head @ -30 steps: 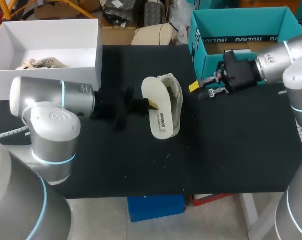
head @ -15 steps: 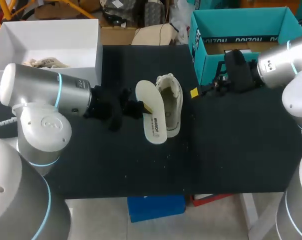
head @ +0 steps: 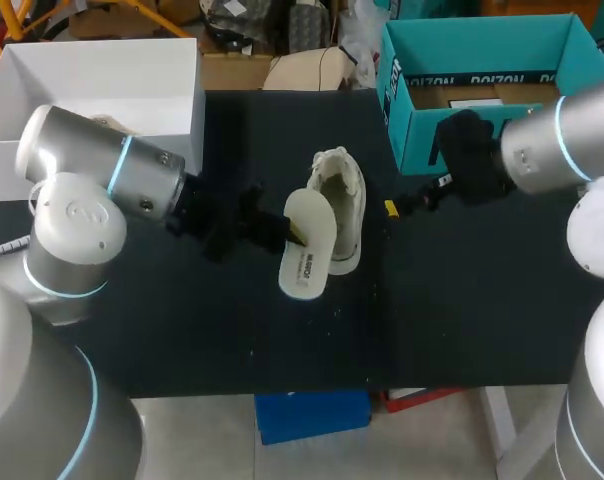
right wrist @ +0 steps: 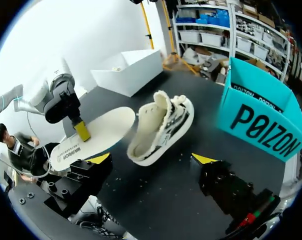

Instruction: Take the shoe out of the shoebox, open the shoe tongue, remove and reinsert the insole, then place the shoe into the shoebox

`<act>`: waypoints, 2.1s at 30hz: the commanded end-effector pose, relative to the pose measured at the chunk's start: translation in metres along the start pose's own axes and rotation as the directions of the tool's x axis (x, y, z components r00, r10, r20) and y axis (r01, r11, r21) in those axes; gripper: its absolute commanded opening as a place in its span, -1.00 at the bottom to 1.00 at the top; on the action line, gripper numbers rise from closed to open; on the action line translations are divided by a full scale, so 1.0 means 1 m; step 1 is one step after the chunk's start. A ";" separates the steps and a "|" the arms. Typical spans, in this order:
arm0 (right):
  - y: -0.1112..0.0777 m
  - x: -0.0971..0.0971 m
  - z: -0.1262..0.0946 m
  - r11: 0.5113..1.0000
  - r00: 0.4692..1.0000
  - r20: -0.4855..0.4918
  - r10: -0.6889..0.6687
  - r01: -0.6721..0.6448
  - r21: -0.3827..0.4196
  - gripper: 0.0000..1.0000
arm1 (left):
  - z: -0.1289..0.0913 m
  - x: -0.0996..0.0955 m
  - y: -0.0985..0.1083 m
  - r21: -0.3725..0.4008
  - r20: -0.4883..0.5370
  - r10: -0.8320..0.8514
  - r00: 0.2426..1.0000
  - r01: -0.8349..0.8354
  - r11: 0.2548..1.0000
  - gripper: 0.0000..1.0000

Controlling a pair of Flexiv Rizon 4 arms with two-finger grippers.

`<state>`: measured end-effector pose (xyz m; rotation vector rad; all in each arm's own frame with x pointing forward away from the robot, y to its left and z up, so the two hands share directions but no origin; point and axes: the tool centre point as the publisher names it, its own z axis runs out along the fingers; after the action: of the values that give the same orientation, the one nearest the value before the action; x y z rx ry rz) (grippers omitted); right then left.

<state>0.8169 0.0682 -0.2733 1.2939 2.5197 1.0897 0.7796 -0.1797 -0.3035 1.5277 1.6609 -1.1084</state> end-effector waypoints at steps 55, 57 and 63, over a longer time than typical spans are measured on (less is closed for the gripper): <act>-0.016 0.008 0.001 0.996 0.998 0.037 -0.049 0.051 -0.072 1.00 | 0.071 0.013 0.083 0.210 -0.313 -0.039 0.949 0.109 0.972 -1.00; -0.016 0.008 0.001 0.996 0.998 0.037 -0.049 0.051 -0.072 1.00 | 0.072 0.013 0.089 0.195 -0.311 -0.045 0.949 0.111 0.974 -1.00; -0.016 0.008 0.001 0.996 0.998 0.037 -0.049 0.051 -0.072 1.00 | 0.072 0.015 0.103 0.147 -0.323 -0.068 0.944 0.121 0.982 -1.00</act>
<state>0.8013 0.0683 -0.2827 1.2133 2.4465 1.1298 0.8699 -0.2343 -0.3648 1.8265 1.9054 -1.1329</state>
